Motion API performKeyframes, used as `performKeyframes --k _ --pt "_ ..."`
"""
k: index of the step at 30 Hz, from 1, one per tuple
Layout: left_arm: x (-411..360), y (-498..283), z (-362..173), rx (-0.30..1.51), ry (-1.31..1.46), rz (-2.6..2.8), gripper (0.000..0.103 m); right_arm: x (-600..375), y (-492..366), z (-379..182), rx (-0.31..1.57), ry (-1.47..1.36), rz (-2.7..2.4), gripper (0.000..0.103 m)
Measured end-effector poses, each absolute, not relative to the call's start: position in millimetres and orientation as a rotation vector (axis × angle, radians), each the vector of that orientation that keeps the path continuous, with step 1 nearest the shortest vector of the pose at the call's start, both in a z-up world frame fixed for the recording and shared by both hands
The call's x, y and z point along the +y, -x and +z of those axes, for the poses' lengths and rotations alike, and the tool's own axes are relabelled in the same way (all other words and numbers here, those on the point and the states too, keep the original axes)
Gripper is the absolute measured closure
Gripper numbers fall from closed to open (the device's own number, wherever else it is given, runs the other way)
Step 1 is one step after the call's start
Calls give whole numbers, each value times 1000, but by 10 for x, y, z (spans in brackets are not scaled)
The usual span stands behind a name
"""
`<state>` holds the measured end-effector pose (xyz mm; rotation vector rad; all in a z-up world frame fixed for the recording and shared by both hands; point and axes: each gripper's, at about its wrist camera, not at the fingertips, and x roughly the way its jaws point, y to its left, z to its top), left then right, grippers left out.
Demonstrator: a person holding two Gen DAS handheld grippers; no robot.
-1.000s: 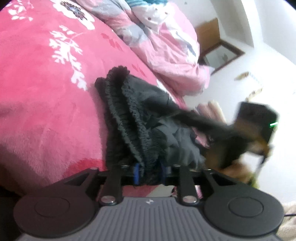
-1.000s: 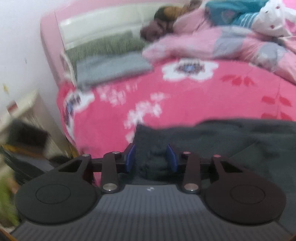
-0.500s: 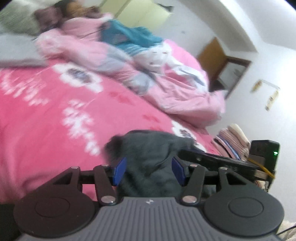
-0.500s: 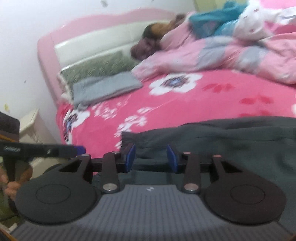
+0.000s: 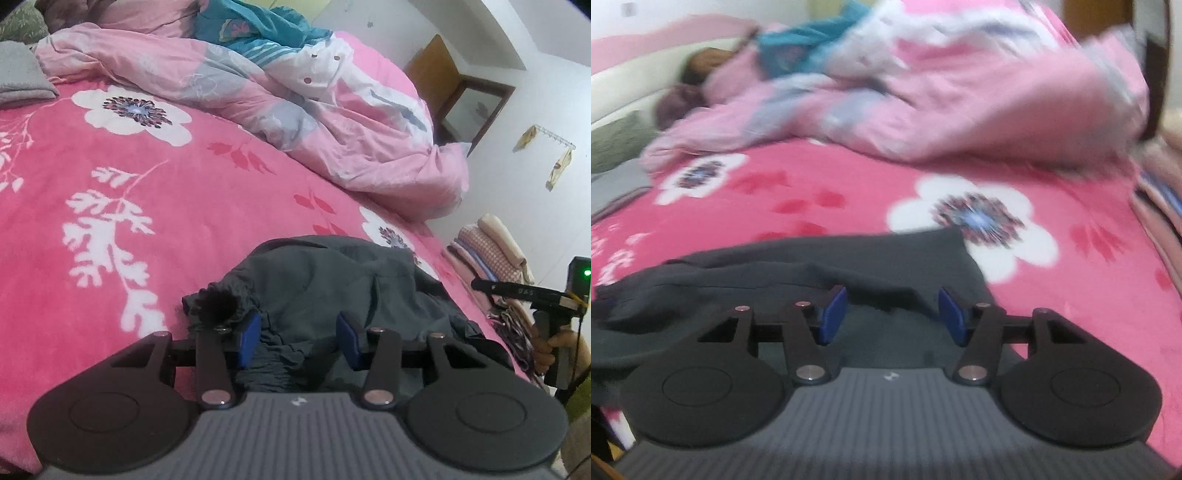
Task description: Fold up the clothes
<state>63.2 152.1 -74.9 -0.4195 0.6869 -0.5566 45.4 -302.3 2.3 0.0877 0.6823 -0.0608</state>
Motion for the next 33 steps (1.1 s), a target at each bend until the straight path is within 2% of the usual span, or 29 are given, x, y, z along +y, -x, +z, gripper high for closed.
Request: performKeyframes --k 6,10,14,16,18,26,33 --pt "1558 -684 -791 677 441 -576 56 -3400 -436 -242 743 -316 -156 48" --pt "1556 -693 -804 670 438 -563 57 -3368 -627 -310 735 -179 -129 47" --pt "1538 -692 -797 659 435 -548 57 -3245 -897 -520 822 6 -87 50" --pt "1534 -688 -792 656 431 -545 57 -3157 -956 -585 830 86 -63 62" --pt "1523 -676 -786 653 421 -542 58 -3083 -987 -600 828 142 -40 98" --pt "1512 -635 -782 640 400 -529 58 -2926 -1036 -130 678 275 -86 101" --pt "1514 -632 -780 636 400 -519 60 -2934 -1358 93 633 369 -128 101"
